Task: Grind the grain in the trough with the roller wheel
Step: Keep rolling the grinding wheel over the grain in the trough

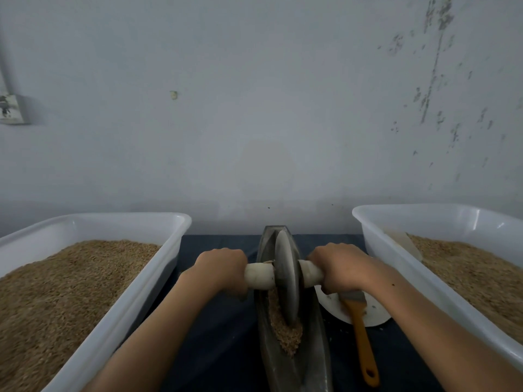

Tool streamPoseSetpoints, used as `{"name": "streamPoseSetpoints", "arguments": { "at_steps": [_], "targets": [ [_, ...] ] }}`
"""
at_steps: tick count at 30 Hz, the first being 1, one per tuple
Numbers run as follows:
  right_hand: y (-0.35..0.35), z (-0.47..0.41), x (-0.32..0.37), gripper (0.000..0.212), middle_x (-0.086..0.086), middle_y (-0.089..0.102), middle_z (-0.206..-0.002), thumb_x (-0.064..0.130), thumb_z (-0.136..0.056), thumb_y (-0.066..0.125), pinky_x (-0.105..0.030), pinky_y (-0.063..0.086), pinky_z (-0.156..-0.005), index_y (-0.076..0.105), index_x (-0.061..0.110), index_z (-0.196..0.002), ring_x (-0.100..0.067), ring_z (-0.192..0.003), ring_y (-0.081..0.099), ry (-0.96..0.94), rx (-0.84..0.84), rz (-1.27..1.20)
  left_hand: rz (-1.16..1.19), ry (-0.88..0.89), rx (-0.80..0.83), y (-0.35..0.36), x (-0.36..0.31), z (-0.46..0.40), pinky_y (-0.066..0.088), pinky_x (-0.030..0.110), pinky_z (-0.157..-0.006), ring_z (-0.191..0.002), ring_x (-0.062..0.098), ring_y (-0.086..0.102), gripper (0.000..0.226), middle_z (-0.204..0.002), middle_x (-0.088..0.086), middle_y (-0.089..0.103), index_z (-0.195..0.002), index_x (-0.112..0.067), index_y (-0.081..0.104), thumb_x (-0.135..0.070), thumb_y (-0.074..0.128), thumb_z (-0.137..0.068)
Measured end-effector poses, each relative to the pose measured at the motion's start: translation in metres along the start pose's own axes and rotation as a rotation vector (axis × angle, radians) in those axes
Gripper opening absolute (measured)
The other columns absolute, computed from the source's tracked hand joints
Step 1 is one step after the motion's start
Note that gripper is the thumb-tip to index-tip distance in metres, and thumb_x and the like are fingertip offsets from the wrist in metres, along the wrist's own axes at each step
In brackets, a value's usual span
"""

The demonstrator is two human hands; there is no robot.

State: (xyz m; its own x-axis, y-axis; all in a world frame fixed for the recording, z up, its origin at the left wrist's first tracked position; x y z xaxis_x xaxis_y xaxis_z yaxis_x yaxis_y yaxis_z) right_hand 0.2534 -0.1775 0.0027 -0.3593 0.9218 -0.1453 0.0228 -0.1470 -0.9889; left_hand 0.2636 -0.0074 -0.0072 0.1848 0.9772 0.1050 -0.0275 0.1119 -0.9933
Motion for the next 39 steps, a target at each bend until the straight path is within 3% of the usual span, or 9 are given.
{"name": "streamPoseSetpoints", "arguments": {
  "at_steps": [4,8,12,17,22,26,32,36,39],
  "targets": [
    [0.003,0.000,-0.001,0.018,0.006,0.052,-0.074,0.017,-0.080,0.066,-0.023,0.032,-0.052,0.051,0.023,-0.088,-0.012,-0.066,0.051,-0.001,0.031,-0.023,-0.016,-0.007,-0.007,-0.001,0.000,0.001,0.040,0.030,-0.068,-0.079,0.016,0.054,0.043,-0.090,-0.003,0.059,-0.112,-0.021,0.059,-0.037,0.072,-0.074],
    [-0.004,-0.003,-0.002,0.014,0.000,0.063,-0.095,0.015,-0.085,0.057,-0.027,0.037,-0.065,0.054,0.022,-0.097,-0.018,-0.082,0.059,0.041,-0.143,-0.019,-0.049,-0.035,-0.224,-0.014,-0.002,0.000,0.038,0.030,-0.068,-0.087,0.018,0.058,0.029,-0.097,-0.001,0.063,-0.108,-0.021,0.059,-0.032,0.064,-0.081],
    [-0.010,-0.001,-0.001,0.012,0.002,0.063,-0.096,0.016,-0.090,0.053,-0.028,0.035,-0.069,0.047,0.025,-0.095,-0.019,-0.085,0.059,0.067,-0.319,-0.017,-0.033,-0.040,-0.342,-0.018,-0.003,0.002,0.036,0.029,-0.069,-0.092,0.019,0.059,0.020,-0.099,-0.001,0.063,-0.105,-0.023,0.059,-0.029,0.057,-0.086],
    [-0.007,-0.001,0.001,0.017,0.000,0.060,-0.093,0.013,-0.085,0.057,-0.027,0.037,-0.065,0.054,0.021,-0.101,-0.019,-0.083,0.058,0.047,-0.131,0.053,-0.010,-0.011,-0.132,-0.008,-0.001,0.001,0.041,0.029,-0.072,-0.092,0.018,0.059,0.035,-0.103,0.001,0.063,-0.112,-0.019,0.058,-0.032,0.067,-0.081],
    [0.002,0.005,0.001,0.019,0.006,0.050,-0.072,0.016,-0.079,0.067,-0.022,0.033,-0.051,0.049,0.023,-0.080,-0.010,-0.063,0.049,0.007,0.077,-0.029,0.028,0.012,0.035,0.001,0.000,0.003,0.044,0.030,-0.074,-0.092,0.019,0.060,0.046,-0.102,0.000,0.063,-0.115,-0.019,0.058,-0.035,0.073,-0.075],
    [-0.002,0.001,0.000,0.014,0.002,0.059,-0.086,0.015,-0.083,0.062,-0.024,0.035,-0.057,0.053,0.021,-0.092,-0.016,-0.075,0.056,0.045,-0.012,-0.012,-0.023,-0.010,-0.097,-0.007,-0.002,0.000,0.041,0.029,-0.070,-0.080,0.015,0.053,0.038,-0.089,-0.004,0.056,-0.111,-0.020,0.058,-0.036,0.069,-0.078],
    [-0.011,-0.001,-0.002,0.017,-0.001,0.063,-0.099,0.014,-0.088,0.053,-0.029,0.038,-0.071,0.053,0.022,-0.103,-0.021,-0.089,0.060,0.099,-0.303,0.020,-0.024,-0.025,-0.326,-0.016,-0.002,0.000,0.038,0.028,-0.071,-0.093,0.019,0.060,0.024,-0.101,-0.001,0.063,-0.108,-0.022,0.058,-0.030,0.058,-0.086],
    [-0.007,-0.002,-0.002,0.019,-0.002,0.062,-0.101,0.013,-0.086,0.056,-0.029,0.037,-0.069,0.054,0.020,-0.103,-0.022,-0.091,0.060,0.076,-0.185,0.052,-0.033,-0.009,-0.197,-0.011,-0.002,0.000,0.041,0.029,-0.073,-0.094,0.019,0.060,0.033,-0.104,0.001,0.063,-0.112,-0.020,0.058,-0.033,0.064,-0.083],
    [-0.002,0.000,0.000,0.017,0.001,0.060,-0.088,0.016,-0.082,0.063,-0.027,0.038,-0.062,0.055,0.020,-0.096,-0.018,-0.079,0.058,0.025,-0.036,0.037,0.006,0.004,-0.003,0.000,0.000,0.001,0.046,0.031,-0.075,-0.094,0.020,0.061,0.044,-0.104,0.001,0.064,-0.115,-0.020,0.058,-0.035,0.072,-0.075]
  ]
}}
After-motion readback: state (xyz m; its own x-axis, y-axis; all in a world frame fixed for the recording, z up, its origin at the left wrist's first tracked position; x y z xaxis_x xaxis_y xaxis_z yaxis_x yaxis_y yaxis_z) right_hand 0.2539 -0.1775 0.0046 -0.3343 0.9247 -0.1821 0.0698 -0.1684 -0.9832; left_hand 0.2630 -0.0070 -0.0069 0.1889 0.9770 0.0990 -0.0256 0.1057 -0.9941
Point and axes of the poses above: each hand's wrist, its own z-axis away from the middle knuckle, its own y-axis out of the palm, x = y × z, the point moved 8 cm from there along -z, towards the middle knuckle
